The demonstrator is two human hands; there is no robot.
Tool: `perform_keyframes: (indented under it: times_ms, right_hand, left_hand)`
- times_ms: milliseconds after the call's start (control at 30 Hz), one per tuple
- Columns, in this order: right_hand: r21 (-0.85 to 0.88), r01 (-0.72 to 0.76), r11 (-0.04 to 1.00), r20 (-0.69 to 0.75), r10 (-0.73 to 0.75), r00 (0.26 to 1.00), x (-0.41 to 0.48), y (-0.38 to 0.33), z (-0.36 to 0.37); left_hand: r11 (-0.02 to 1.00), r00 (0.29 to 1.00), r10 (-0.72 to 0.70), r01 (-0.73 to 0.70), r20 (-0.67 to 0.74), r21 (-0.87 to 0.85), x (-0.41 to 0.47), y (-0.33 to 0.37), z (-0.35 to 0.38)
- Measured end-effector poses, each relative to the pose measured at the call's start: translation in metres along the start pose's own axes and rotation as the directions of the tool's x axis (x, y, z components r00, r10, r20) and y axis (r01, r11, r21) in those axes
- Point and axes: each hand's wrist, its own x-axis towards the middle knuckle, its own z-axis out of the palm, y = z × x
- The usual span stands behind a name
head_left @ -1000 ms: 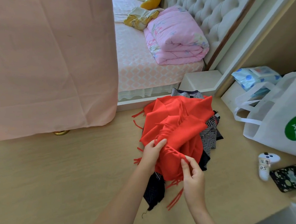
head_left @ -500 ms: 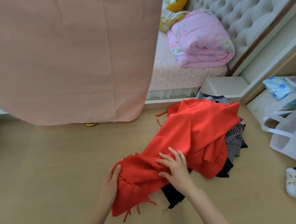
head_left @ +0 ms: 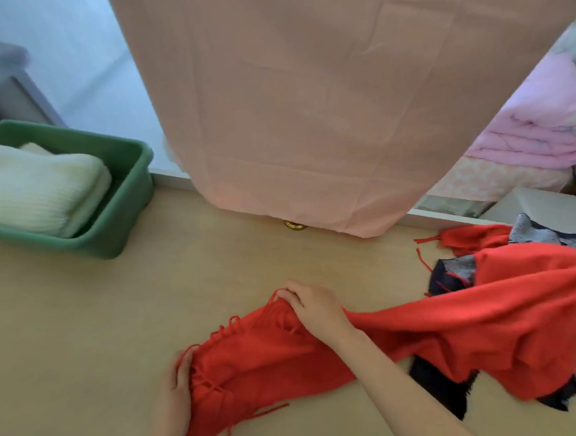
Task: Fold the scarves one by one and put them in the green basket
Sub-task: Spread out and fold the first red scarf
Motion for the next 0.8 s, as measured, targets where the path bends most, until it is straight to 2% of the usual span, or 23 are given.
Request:
perform_keyframes:
  times_ms: [167,300,367,433,500,567,633,700,767,800]
  right_hand:
    - [-0.034,0.105,0.994,0.099,-0.101,0.990,0.049,-0.072,0.043]
    - [-0.032,0.169,0.985,0.016,-0.169,0.986,0.083,-0.118,0.078]
    - [-0.021,0.181,0.983,-0.058,-0.182,0.982,0.097,-0.131,0.098]
    - [-0.075,0.181,0.981,-0.086,-0.187,0.979,0.100,-0.138,0.117]
    - [-0.129,0.236,0.963,-0.092,-0.249,0.964,0.091,-0.138,0.135]
    - [-0.158,0.301,0.941,-0.071,-0.314,0.947,0.073,-0.133,0.152]
    - [-0.202,0.345,0.917,-0.071,-0.365,0.928,0.051,-0.124,0.167]
    - [-0.273,0.363,0.891,-0.042,-0.388,0.921,0.034,-0.114,0.182]
    - [-0.334,0.363,0.870,0.009,-0.382,0.924,0.028,-0.111,0.194]
    - [-0.359,0.373,0.856,0.020,-0.392,0.920,0.031,-0.111,0.199]
  left_hand:
    - [0.998,0.970,-0.042,0.052,-0.240,0.034,0.009,-0.006,-0.067]
    - [0.997,0.922,-0.029,0.055,-0.385,0.056,0.032,-0.022,-0.119]
    - [0.980,0.904,0.012,0.075,-0.428,0.186,0.045,-0.034,-0.141]
    - [0.912,0.888,0.076,0.122,-0.454,0.391,0.054,-0.051,-0.156]
    - [0.862,0.877,0.189,0.067,-0.442,0.502,0.049,-0.062,-0.160]
    - [0.860,0.882,0.305,-0.093,-0.359,0.502,0.032,-0.061,-0.153]
    - [0.833,0.891,0.428,-0.324,-0.150,0.449,0.017,-0.066,-0.135]
    - [0.730,0.845,0.529,-0.500,0.078,0.466,0.009,-0.082,-0.115]
    - [0.664,0.840,0.485,-0.536,0.245,0.521,0.008,-0.096,-0.102]
    - [0.655,0.857,0.443,-0.510,0.264,0.557,0.011,-0.100,-0.100]
